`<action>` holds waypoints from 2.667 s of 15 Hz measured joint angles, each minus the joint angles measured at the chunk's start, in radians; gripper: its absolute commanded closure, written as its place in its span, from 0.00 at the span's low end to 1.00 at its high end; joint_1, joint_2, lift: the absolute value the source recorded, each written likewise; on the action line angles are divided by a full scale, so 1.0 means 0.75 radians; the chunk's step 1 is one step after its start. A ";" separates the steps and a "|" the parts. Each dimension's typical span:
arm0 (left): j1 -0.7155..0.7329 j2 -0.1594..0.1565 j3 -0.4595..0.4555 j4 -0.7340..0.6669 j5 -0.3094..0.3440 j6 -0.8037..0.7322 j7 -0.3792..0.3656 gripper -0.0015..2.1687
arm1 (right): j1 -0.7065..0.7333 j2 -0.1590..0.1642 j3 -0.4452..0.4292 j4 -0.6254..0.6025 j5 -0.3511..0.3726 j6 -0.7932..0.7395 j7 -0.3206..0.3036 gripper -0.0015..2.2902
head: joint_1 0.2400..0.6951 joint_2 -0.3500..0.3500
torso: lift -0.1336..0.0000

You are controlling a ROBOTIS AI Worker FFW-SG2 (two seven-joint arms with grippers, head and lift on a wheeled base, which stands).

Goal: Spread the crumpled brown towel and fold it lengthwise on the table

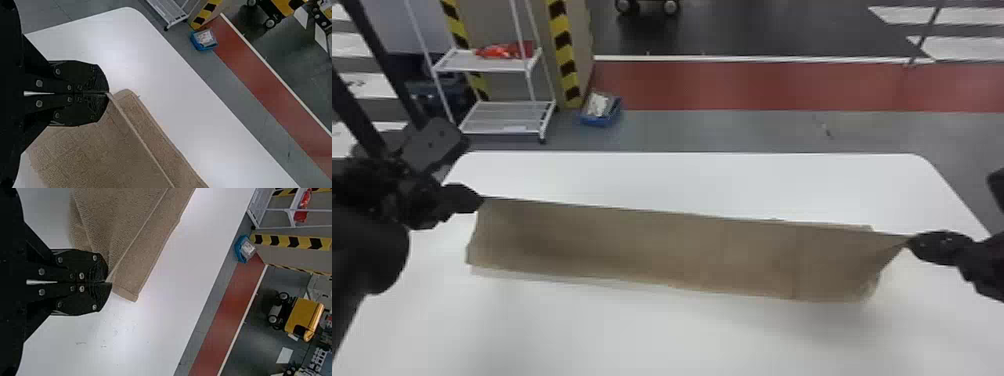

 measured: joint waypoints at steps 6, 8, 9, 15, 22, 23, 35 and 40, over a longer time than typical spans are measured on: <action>0.151 0.019 0.121 -0.126 0.013 -0.011 -0.037 0.98 | 0.306 -0.069 -0.183 -0.388 -0.065 0.087 0.100 0.64 | 1.00 0.54 | 0.08; 0.219 0.021 0.162 -0.184 0.020 -0.011 -0.047 0.98 | 0.442 -0.046 -0.256 -0.510 -0.066 0.068 0.136 0.64 | 1.00 0.55 | 0.08; 0.247 0.024 0.180 -0.209 0.023 -0.011 -0.051 0.98 | 0.492 -0.039 -0.284 -0.553 -0.066 0.060 0.162 0.64 | 1.00 0.56 | 0.08; 0.374 0.026 0.230 -0.332 0.020 -0.002 -0.089 0.98 | 0.597 -0.012 -0.341 -0.639 -0.070 0.031 0.253 0.64 | 1.00 0.58 | 0.08; 0.286 0.005 0.122 -0.273 -0.080 0.049 -0.107 0.98 | 0.369 -0.045 -0.269 -0.314 -0.067 0.035 0.254 0.64 | 1.00 0.51 | 0.08; 0.260 0.000 0.104 -0.246 -0.089 0.050 -0.106 0.98 | 0.324 -0.051 -0.257 -0.265 -0.066 0.035 0.253 0.64 | 1.00 0.50 | 0.08; 0.246 0.008 0.155 -0.170 -0.084 0.042 -0.104 0.98 | 0.471 -0.112 -0.470 -0.477 -0.157 0.010 0.519 0.64 | 1.00 0.57 | 0.08; 0.285 0.008 0.162 -0.180 -0.077 0.033 -0.093 0.98 | 0.589 -0.112 -0.480 -0.540 -0.088 -0.037 0.519 0.64 | 1.00 0.56 | 0.08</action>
